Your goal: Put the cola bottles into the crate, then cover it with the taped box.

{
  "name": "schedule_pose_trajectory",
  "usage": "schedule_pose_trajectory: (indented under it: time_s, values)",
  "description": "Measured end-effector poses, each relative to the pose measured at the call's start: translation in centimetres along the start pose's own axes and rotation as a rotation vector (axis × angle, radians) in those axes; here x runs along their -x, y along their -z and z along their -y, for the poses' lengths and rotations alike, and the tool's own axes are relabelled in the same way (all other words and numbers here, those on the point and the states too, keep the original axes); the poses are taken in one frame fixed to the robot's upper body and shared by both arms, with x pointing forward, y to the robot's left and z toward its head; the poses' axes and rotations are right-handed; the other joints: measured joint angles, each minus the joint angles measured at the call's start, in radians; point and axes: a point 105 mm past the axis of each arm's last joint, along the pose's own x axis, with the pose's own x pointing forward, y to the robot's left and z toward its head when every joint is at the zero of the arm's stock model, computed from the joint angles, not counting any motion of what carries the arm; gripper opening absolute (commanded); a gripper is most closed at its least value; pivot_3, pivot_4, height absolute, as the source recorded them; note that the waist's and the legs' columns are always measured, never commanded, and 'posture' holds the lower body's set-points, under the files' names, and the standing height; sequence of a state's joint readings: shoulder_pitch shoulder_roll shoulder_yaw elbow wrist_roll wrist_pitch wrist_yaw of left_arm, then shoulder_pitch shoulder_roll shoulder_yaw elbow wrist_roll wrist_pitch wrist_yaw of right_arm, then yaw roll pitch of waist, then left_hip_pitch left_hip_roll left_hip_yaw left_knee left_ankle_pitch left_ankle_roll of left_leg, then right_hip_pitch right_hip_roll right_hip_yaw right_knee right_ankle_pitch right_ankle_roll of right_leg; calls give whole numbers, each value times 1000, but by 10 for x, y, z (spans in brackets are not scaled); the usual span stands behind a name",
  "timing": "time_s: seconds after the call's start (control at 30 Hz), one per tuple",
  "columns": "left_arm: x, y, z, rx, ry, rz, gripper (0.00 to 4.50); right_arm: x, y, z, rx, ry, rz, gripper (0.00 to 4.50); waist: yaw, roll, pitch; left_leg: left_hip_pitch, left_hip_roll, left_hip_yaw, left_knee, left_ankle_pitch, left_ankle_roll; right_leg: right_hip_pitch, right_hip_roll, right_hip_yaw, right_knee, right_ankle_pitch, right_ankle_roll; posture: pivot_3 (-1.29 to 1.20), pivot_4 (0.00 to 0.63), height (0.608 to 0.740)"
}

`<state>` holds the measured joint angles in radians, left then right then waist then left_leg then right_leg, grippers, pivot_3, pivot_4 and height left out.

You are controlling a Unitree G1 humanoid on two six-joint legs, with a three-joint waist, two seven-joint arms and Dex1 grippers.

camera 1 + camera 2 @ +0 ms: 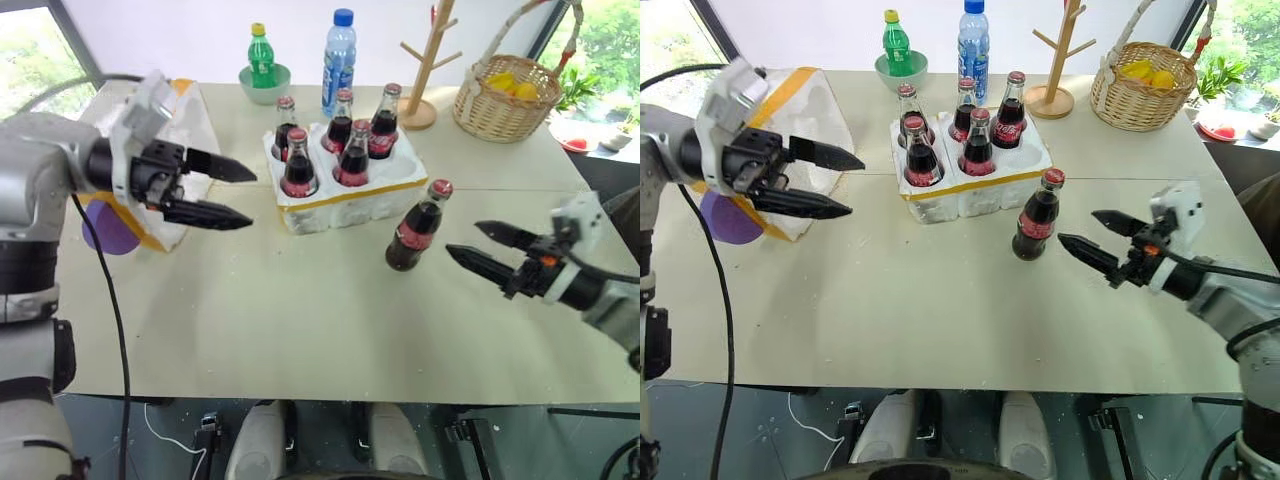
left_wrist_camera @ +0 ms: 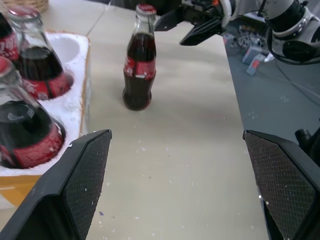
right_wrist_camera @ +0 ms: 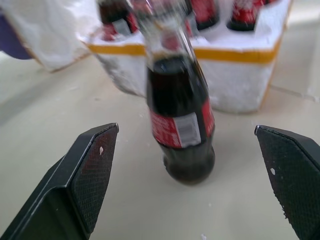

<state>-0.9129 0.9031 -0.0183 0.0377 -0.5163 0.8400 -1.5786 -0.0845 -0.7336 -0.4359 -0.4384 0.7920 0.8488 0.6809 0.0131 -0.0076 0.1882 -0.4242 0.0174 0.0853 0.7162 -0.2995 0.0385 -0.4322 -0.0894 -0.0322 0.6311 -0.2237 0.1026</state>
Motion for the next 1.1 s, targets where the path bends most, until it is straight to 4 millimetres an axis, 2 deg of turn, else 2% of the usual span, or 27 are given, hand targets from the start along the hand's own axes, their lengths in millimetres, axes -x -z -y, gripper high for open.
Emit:
schedule_pose_trajectory:
  time_s: [0.17,0.27,0.43,0.67,0.73,0.83,1.0,1.1]
  values:
    - [-8,-1,1,-26,1,4,4421,-19,14,-6,-4,9,-3,4500,-2,0,0,0,-1,0,0,0,0,0,2,0,0,0,0,0,150,740]
    - [-14,-2,-2,-49,-6,16,4421,-39,15,-7,-47,19,51,4500,-3,0,0,0,-1,0,0,0,0,0,2,0,0,0,0,0,150,740]
    - [-16,0,-7,-62,-33,4,4421,-54,10,-3,-47,25,91,4500,-1,0,0,0,-1,0,0,0,0,0,2,0,0,0,0,0,150,740]
    - [-15,-4,-11,-83,-58,4,4421,-77,32,-5,-66,19,38,4500,-3,0,0,0,-1,0,0,0,0,0,2,0,0,0,0,0,150,740]
    - [-15,-4,-12,-85,-68,4,4500,-79,31,-3,-59,25,36,3969,-3,0,0,0,-1,0,0,0,0,0,2,0,0,0,0,0,150,740]
    - [-14,-4,-13,-88,-80,5,4500,-76,23,0,-51,31,57,2846,-2,0,0,0,-1,0,0,0,0,0,2,0,0,0,0,0,150,740]
    - [-15,0,-15,-83,-97,5,4500,-62,11,-6,-56,-28,69,2858,-3,1,0,-1,-1,0,0,0,0,-2,2,0,0,0,0,0,150,740]
    - [-14,0,-17,-82,-113,10,4500,-52,-15,-10,-69,-104,102,2858,-3,1,1,-1,0,0,0,0,0,-2,1,0,0,0,0,0,150,740]
